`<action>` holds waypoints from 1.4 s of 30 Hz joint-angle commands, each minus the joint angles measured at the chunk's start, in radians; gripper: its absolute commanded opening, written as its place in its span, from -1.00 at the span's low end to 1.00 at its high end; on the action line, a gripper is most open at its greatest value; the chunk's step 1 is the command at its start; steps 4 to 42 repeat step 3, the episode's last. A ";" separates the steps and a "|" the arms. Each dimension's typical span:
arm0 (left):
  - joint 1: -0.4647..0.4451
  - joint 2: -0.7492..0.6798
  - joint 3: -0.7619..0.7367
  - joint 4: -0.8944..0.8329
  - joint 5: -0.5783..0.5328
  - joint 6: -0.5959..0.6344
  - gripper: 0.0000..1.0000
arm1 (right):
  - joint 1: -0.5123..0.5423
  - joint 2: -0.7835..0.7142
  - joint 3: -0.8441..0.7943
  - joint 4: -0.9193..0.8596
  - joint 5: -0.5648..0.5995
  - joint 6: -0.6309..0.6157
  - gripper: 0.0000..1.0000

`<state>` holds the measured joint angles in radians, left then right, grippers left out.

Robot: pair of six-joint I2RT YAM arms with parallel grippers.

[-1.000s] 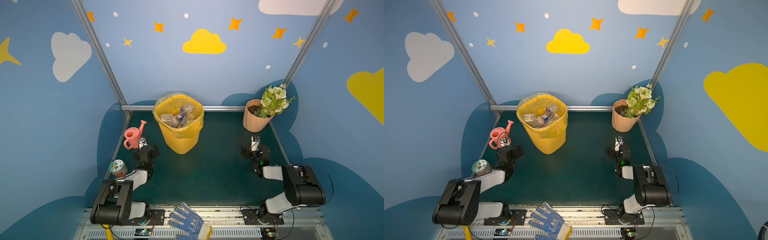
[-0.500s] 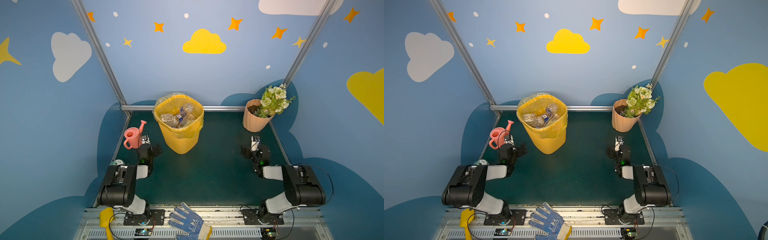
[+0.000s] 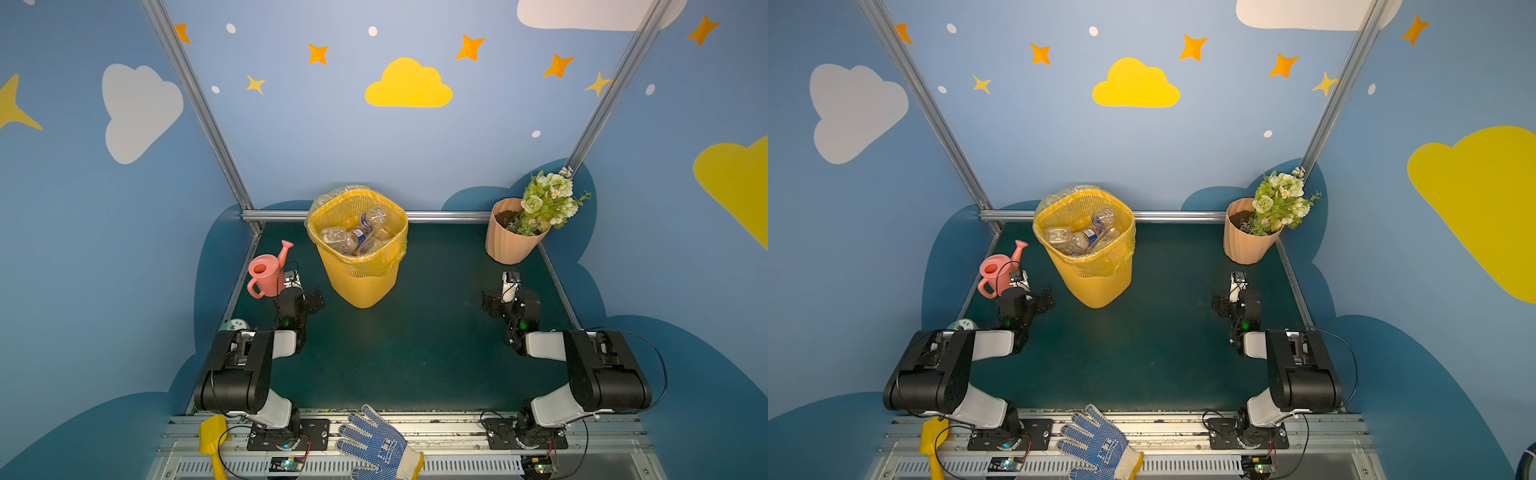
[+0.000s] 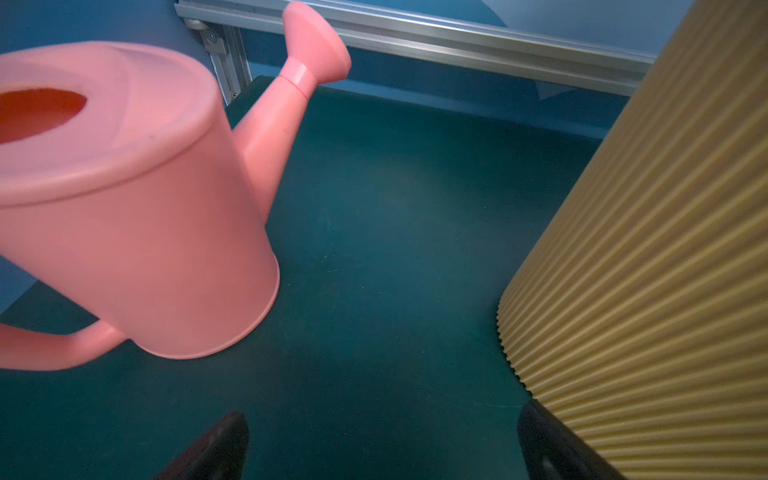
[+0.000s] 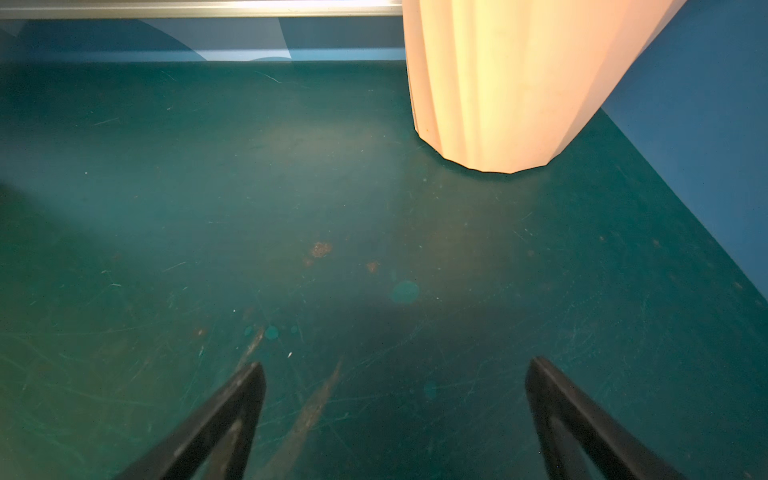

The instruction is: Throw the plastic bottles in the bin

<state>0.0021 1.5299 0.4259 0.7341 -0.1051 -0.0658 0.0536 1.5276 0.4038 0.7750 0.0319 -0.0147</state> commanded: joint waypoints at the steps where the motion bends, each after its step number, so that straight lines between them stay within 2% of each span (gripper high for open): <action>1: 0.004 -0.007 0.004 -0.012 0.007 0.007 1.00 | -0.002 -0.010 0.006 0.018 -0.011 0.011 0.92; 42: 0.004 -0.009 0.004 -0.012 0.007 0.006 1.00 | -0.002 -0.012 0.003 0.020 -0.010 0.011 0.91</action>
